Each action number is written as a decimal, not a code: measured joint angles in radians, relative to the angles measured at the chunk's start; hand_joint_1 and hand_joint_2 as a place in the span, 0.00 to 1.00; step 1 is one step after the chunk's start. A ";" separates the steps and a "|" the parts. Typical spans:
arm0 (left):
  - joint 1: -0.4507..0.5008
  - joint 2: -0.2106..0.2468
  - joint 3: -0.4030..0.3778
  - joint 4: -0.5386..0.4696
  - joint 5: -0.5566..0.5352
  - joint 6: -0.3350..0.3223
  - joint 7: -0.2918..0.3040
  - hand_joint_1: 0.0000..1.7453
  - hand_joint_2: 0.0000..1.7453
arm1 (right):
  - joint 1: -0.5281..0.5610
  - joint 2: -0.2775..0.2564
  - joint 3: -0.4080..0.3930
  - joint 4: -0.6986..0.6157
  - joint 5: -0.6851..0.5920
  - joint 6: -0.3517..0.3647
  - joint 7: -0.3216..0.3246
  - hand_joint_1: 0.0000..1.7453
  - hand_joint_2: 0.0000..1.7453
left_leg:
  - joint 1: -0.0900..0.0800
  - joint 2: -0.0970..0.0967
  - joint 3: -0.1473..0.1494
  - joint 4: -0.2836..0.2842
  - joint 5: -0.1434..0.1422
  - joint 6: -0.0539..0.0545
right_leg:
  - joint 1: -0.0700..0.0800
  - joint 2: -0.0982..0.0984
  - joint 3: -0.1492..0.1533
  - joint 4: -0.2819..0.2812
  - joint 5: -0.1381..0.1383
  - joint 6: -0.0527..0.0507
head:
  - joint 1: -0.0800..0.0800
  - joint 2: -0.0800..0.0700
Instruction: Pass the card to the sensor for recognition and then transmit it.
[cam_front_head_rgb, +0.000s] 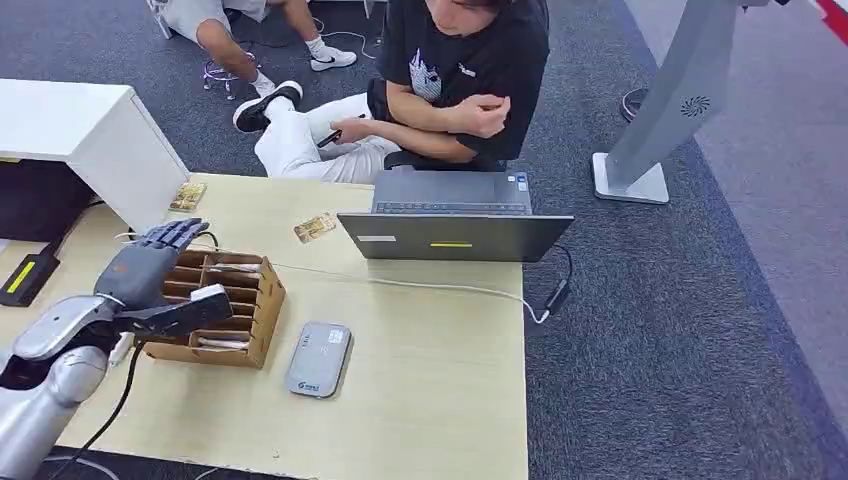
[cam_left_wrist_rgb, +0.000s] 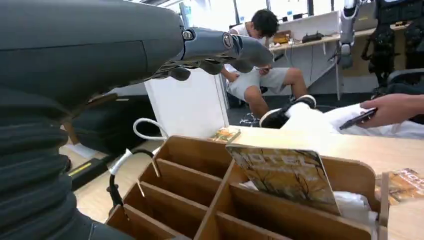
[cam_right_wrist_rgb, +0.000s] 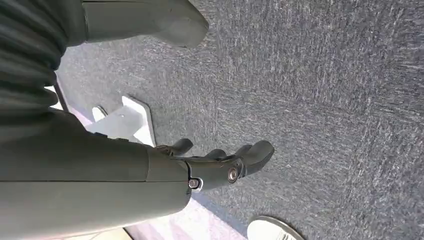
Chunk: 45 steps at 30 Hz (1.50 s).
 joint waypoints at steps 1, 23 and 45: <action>-0.002 -0.003 0.000 0.007 0.002 -0.001 -0.003 0.00 1.00 | 0.000 0.000 0.000 0.000 0.000 0.000 0.000 0.00 1.00 | 0.000 0.000 0.000 0.000 0.000 0.000 | 0.000 0.000 0.000 0.000 0.000 0.000 | 0.000 0.000; -0.060 -0.061 -0.020 0.125 0.005 0.008 -0.015 0.00 1.00 | -0.002 0.000 0.000 0.000 -0.023 -0.001 -0.016 0.00 1.00 | 0.000 0.000 0.000 0.000 0.000 0.000 | 0.000 0.000 0.000 0.000 0.000 0.000 | 0.000 0.000; -0.089 -0.085 -0.025 0.145 -0.003 0.030 -0.016 1.00 1.00 | -0.004 0.000 0.000 0.000 -0.022 -0.002 -0.020 0.00 1.00 | 0.000 0.000 0.000 0.000 0.000 0.000 | 0.000 0.000 0.000 0.000 0.000 0.000 | 0.000 0.000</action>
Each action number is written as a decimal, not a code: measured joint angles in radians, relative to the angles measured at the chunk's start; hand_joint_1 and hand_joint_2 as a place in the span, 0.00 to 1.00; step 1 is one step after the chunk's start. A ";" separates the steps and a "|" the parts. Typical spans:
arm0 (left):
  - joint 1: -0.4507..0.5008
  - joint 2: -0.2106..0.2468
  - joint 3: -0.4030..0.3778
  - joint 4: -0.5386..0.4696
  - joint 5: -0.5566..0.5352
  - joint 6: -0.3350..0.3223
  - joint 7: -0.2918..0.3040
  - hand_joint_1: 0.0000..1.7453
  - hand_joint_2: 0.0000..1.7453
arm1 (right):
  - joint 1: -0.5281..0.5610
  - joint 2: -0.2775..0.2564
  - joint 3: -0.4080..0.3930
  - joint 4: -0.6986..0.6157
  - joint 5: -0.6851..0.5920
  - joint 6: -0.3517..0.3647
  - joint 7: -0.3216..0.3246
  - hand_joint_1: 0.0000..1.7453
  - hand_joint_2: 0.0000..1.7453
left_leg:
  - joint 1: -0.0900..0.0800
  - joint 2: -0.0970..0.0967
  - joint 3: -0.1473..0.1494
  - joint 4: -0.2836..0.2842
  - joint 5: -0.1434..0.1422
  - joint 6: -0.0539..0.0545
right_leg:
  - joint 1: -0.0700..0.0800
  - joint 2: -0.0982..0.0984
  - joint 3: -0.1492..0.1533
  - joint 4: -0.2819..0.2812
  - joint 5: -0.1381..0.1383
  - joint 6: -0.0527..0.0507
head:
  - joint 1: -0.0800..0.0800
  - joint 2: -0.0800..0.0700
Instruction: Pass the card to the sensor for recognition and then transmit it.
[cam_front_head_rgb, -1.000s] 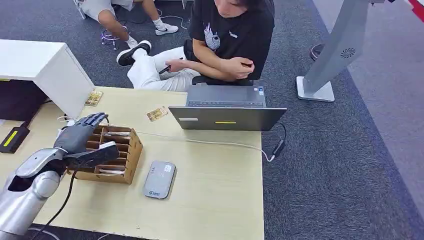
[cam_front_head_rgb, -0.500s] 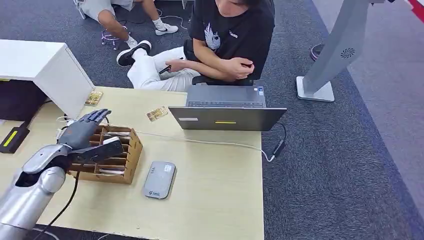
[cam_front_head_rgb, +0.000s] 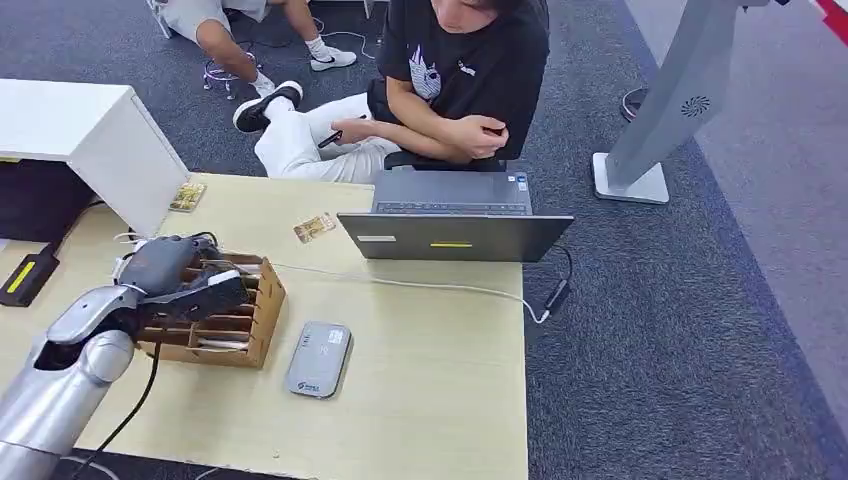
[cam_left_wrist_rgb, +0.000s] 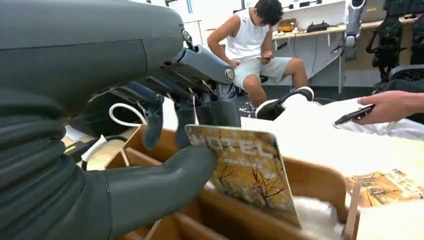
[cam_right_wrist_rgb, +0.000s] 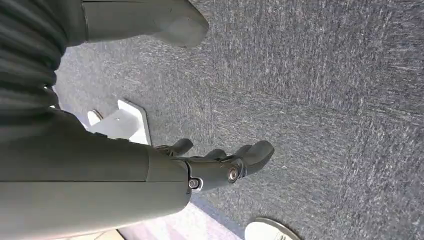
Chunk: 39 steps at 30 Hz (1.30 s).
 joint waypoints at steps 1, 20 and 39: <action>-0.002 0.000 0.000 0.001 0.000 0.000 0.000 1.00 1.00 | 0.000 0.000 0.000 0.000 0.000 0.000 0.000 0.00 1.00 | 0.000 0.000 0.000 0.000 0.000 0.000 | 0.000 0.000 0.000 0.000 0.000 0.000 | 0.000 0.000; -0.016 -0.001 -0.001 0.014 0.006 0.016 0.000 1.00 1.00 | 0.000 0.000 -0.005 0.000 -0.017 0.000 0.003 0.00 1.00 | 0.000 0.000 0.000 0.000 0.000 0.000 | 0.000 0.000 0.000 0.000 0.000 0.000 | 0.000 0.000; 0.015 -0.042 0.055 -0.090 0.005 0.246 -0.046 1.00 1.00 | 0.000 0.000 -0.005 0.000 -0.013 0.000 0.002 0.00 1.00 | 0.000 0.000 0.000 0.000 0.000 0.000 | 0.000 0.000 0.000 0.000 0.000 0.000 | 0.000 0.000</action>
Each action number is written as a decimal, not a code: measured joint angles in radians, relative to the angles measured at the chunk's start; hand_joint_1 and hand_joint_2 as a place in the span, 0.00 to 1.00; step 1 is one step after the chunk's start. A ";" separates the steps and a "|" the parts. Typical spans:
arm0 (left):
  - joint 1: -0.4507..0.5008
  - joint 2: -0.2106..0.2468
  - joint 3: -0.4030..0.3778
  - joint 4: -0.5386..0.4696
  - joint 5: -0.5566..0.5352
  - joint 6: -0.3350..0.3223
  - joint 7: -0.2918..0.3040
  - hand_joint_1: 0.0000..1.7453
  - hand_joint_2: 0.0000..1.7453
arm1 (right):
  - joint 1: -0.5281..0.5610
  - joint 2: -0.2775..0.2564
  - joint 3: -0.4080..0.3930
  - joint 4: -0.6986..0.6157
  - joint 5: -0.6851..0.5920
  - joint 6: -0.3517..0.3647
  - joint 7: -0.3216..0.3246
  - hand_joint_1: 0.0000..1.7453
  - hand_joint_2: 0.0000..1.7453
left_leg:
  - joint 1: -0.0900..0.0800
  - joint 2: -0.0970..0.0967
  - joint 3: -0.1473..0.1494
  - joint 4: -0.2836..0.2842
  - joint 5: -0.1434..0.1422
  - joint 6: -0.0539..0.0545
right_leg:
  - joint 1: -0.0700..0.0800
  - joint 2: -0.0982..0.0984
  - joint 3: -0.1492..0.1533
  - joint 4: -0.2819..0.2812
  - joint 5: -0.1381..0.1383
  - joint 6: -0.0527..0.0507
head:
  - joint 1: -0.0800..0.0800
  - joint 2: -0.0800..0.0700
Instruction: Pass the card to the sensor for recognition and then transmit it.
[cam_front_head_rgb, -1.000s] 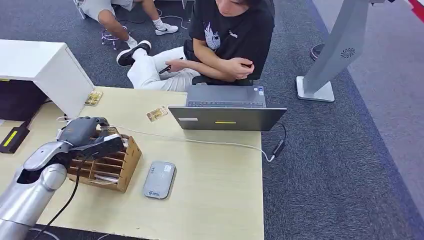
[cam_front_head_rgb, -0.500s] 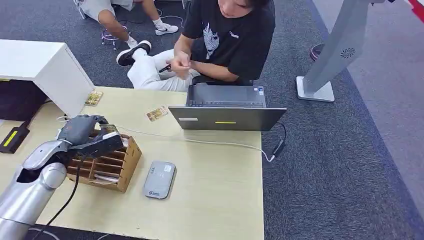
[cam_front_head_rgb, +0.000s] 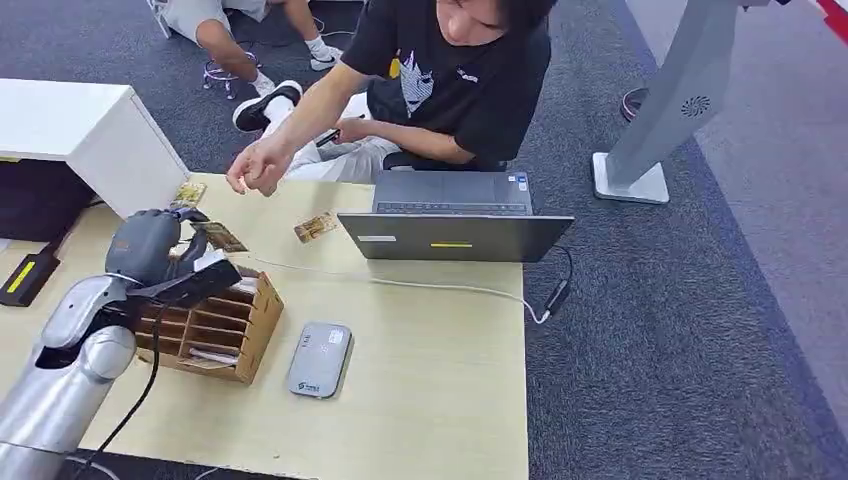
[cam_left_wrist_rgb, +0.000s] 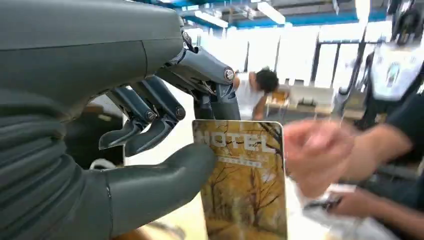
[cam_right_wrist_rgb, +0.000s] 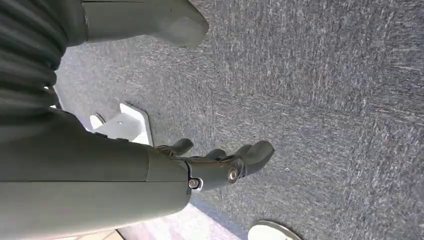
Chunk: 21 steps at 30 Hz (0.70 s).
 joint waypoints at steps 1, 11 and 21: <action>0.005 -0.006 0.015 -0.028 0.000 0.014 -0.004 1.00 1.00 | 0.000 0.000 0.000 0.000 0.000 0.000 0.000 0.00 1.00 | 0.000 0.000 0.000 0.000 0.000 0.000 | 0.000 0.000 0.000 0.000 0.000 0.000 | 0.000 0.000; 0.018 -0.046 0.116 -0.213 0.000 0.080 -0.018 1.00 1.00 | 0.000 0.000 0.000 0.000 -0.002 -0.011 0.003 0.00 1.00 | 0.000 0.000 0.000 0.000 0.000 0.000 | 0.000 0.000 0.000 0.000 0.000 0.000 | 0.000 0.000; -0.011 -0.079 0.193 -0.164 -0.072 0.192 -0.003 1.00 1.00 | -0.001 0.000 0.000 0.000 0.016 -0.017 0.013 0.00 1.00 | 0.000 0.000 0.000 0.000 0.000 0.000 | 0.000 0.000 0.000 0.000 0.000 0.000 | 0.000 0.000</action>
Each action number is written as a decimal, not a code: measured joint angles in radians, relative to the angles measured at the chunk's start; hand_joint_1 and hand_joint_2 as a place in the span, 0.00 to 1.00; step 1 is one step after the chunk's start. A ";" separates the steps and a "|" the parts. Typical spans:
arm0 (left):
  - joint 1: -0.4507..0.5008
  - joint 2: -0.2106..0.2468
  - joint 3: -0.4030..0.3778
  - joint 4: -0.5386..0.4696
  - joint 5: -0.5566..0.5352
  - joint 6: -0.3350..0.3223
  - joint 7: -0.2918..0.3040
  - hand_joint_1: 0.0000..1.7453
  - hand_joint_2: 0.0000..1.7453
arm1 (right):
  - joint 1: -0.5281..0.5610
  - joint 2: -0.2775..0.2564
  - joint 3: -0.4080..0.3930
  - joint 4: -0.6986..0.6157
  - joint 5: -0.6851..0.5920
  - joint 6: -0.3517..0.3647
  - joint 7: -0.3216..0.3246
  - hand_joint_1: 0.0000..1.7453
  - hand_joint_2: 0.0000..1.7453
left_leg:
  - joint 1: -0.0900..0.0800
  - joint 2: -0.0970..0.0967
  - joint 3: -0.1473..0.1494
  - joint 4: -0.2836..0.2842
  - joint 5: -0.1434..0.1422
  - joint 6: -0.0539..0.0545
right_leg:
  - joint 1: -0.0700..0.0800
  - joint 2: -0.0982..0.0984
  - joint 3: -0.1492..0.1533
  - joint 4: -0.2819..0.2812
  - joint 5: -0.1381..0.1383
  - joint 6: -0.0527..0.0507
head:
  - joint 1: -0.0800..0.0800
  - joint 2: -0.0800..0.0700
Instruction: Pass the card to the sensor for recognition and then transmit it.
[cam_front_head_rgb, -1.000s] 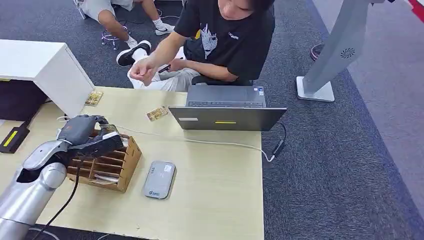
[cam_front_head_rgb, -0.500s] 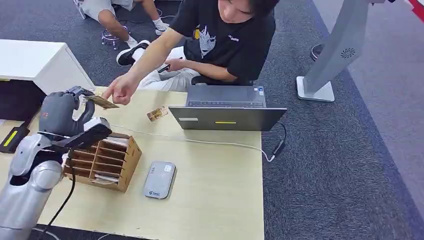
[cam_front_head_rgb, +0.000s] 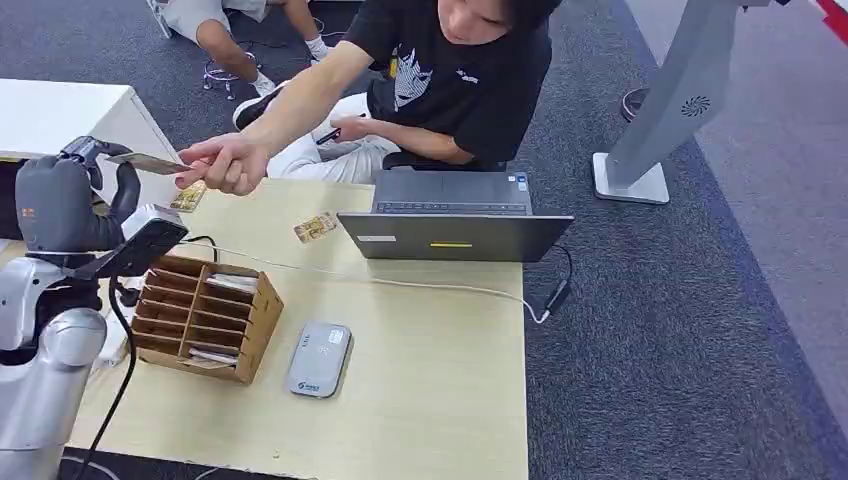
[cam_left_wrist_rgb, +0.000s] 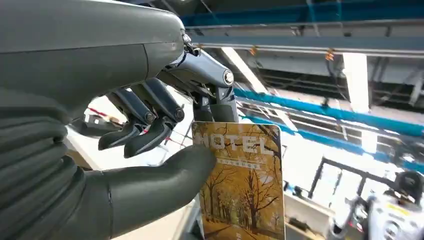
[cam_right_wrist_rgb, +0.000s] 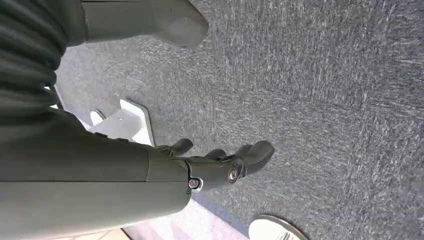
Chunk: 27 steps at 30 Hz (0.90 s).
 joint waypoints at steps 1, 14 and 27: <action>-0.002 -0.003 0.008 0.009 -0.005 0.013 0.000 1.00 1.00 | 0.000 0.000 0.000 0.000 0.000 0.000 0.002 0.00 1.00 | 0.000 0.000 0.000 0.000 0.000 0.000 | 0.000 0.000 0.000 0.000 0.000 0.000 | 0.000 0.000; -0.004 -0.043 0.045 0.039 -0.014 0.073 -0.014 1.00 1.00 | -0.001 0.000 0.000 0.000 -0.001 -0.005 0.005 0.00 1.00 | 0.000 0.000 0.000 0.000 0.000 0.000 | 0.000 0.000 0.000 0.000 0.000 0.000 | 0.000 0.000; 0.001 -0.081 0.067 0.039 0.016 0.146 -0.062 0.00 1.00 | -0.001 0.000 0.000 0.000 0.009 -0.016 0.005 0.00 1.00 | 0.000 0.000 0.000 0.000 0.000 0.000 | 0.000 0.000 0.000 0.000 0.000 0.000 | 0.000 0.000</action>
